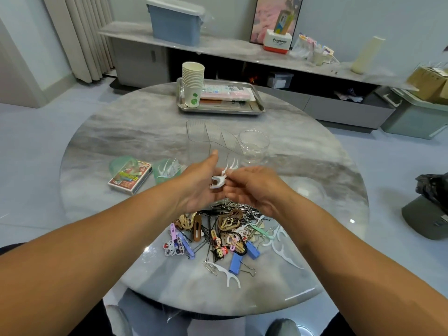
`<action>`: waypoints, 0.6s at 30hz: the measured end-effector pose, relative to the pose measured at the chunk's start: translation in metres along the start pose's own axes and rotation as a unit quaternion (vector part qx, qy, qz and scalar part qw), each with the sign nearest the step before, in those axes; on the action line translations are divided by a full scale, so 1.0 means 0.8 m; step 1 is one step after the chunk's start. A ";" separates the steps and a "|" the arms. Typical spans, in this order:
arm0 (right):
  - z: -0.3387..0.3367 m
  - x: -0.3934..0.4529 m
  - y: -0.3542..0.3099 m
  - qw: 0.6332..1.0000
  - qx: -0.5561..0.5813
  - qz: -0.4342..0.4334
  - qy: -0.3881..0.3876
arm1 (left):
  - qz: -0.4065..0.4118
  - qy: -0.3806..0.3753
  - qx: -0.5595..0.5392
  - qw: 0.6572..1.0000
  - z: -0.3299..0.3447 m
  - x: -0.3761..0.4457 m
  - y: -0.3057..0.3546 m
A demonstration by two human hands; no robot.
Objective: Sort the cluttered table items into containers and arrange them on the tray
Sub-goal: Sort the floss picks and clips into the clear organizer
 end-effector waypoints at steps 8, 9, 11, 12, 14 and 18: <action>-0.040 -0.006 -0.021 0.979 -0.181 -0.068 0.069 | 0.006 0.019 0.013 1.000 0.000 0.001 -0.011; -0.052 -0.009 -0.028 0.960 -0.259 -0.079 0.077 | 0.005 0.023 0.014 1.000 -0.003 0.001 -0.010; -0.074 -0.015 -0.034 0.912 -0.401 -0.057 0.072 | -0.001 0.024 0.021 0.999 -0.005 0.001 -0.011; -0.084 -0.017 -0.033 0.887 -0.457 -0.029 0.067 | -0.006 0.020 0.026 0.999 -0.004 0.000 -0.012; -0.102 -0.022 -0.029 0.841 -0.534 0.026 0.077 | -0.018 0.009 0.036 0.999 0.000 -0.001 -0.016; -0.128 -0.032 -0.019 0.813 -0.557 0.117 0.124 | -0.034 -0.001 0.046 0.998 0.006 -0.001 -0.024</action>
Point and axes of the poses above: each hand's wrist, its own x-axis towards the middle knuckle, its own z-axis out of the palm, y = z × x, the point moved 3 cm from there along x, towards the middle knuckle, and after that the axes turned 9 degrees about x, right-handed, at the moved point
